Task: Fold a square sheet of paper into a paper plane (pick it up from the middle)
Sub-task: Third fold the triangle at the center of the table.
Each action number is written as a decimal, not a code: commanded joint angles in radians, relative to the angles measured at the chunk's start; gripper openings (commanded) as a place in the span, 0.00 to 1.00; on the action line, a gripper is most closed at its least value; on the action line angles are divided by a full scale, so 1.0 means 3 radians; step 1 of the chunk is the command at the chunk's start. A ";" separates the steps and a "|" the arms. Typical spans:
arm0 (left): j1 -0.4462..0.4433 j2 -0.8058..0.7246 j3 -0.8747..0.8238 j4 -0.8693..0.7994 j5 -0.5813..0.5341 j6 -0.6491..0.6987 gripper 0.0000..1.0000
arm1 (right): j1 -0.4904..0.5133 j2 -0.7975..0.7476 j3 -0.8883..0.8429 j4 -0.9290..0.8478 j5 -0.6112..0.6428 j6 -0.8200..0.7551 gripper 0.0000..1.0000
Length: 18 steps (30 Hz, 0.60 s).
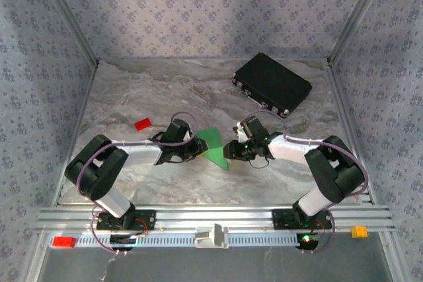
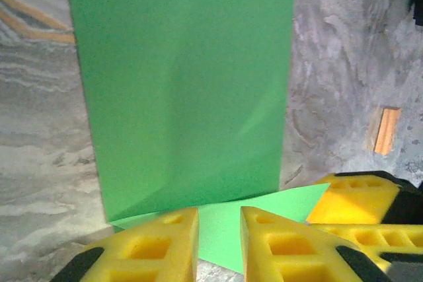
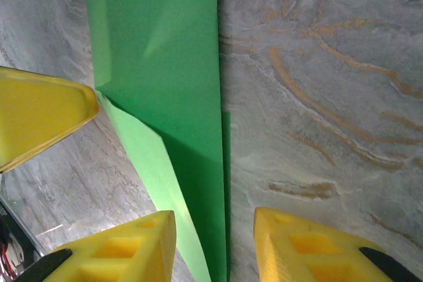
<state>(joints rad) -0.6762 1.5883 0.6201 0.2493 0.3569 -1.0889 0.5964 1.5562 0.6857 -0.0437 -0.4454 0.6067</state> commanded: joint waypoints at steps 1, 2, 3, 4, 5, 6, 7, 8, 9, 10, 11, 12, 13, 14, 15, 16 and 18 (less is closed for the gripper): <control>0.0029 -0.0145 0.0082 -0.0169 -0.0067 0.0117 0.23 | 0.0024 0.0033 0.0122 -0.0010 0.0045 0.0046 0.37; 0.0040 -0.0165 0.0069 -0.0170 -0.0066 0.0122 0.24 | 0.0026 0.0021 0.0126 -0.0046 0.0100 0.0137 0.37; 0.0051 -0.0202 0.0055 -0.0162 -0.0068 0.0128 0.24 | 0.0027 -0.0002 0.0135 -0.0104 0.0184 0.0214 0.37; 0.0067 -0.0240 0.0045 -0.0155 -0.0057 0.0136 0.24 | 0.0034 -0.0037 0.0154 -0.0207 0.0290 0.0298 0.37; 0.0083 -0.0290 0.0034 -0.0161 -0.0050 0.0145 0.24 | 0.0036 -0.0068 0.0179 -0.0295 0.0371 0.0375 0.37; 0.0095 -0.0357 0.0028 -0.0185 -0.0049 0.0145 0.24 | 0.0041 -0.0123 0.0216 -0.0457 0.0477 0.0452 0.37; 0.0105 -0.0431 0.0021 -0.0220 -0.0052 0.0148 0.25 | 0.0048 -0.0178 0.0269 -0.0622 0.0585 0.0537 0.37; 0.0105 -0.0498 0.0014 -0.0259 -0.0068 0.0152 0.26 | 0.0063 -0.0233 0.0308 -0.0740 0.0670 0.0590 0.37; 0.0106 -0.0576 0.0014 -0.0352 -0.0098 0.0167 0.27 | 0.0082 -0.0301 0.0348 -0.0858 0.0768 0.0631 0.37; 0.0106 -0.0656 0.0021 -0.0439 -0.0126 0.0192 0.28 | 0.0106 -0.0368 0.0397 -0.0981 0.0864 0.0660 0.37; 0.0113 -0.0708 0.0031 -0.0525 -0.0144 0.0219 0.28 | 0.0117 -0.0429 0.0434 -0.1071 0.0927 0.0672 0.37; 0.0131 -0.0753 0.0043 -0.0609 -0.0156 0.0247 0.29 | 0.0126 -0.0495 0.0459 -0.1138 0.0990 0.0677 0.37; 0.0144 -0.0791 0.0055 -0.0666 -0.0169 0.0269 0.29 | 0.0128 -0.0566 0.0470 -0.1179 0.1038 0.0675 0.38; 0.0172 -0.0808 0.0060 -0.0704 -0.0171 0.0275 0.30 | 0.0124 -0.0613 0.0470 -0.1205 0.1077 0.0675 0.38; 0.0205 -0.0821 0.0063 -0.0718 -0.0158 0.0275 0.30 | 0.0113 -0.0669 0.0460 -0.1210 0.1085 0.0656 0.38; 0.0225 -0.0825 0.0060 -0.0714 -0.0152 0.0273 0.30 | 0.0113 -0.0731 0.0448 -0.1221 0.1121 0.0642 0.38; 0.0252 -0.0825 0.0060 -0.0695 -0.0139 0.0260 0.30 | 0.0079 -0.0790 0.0429 -0.1246 0.1099 0.0638 0.39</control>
<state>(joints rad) -0.6147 1.3533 0.6209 0.0868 0.3237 -1.0321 0.6281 1.3418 0.8040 -0.3351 -0.1673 0.7788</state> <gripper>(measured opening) 0.298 0.387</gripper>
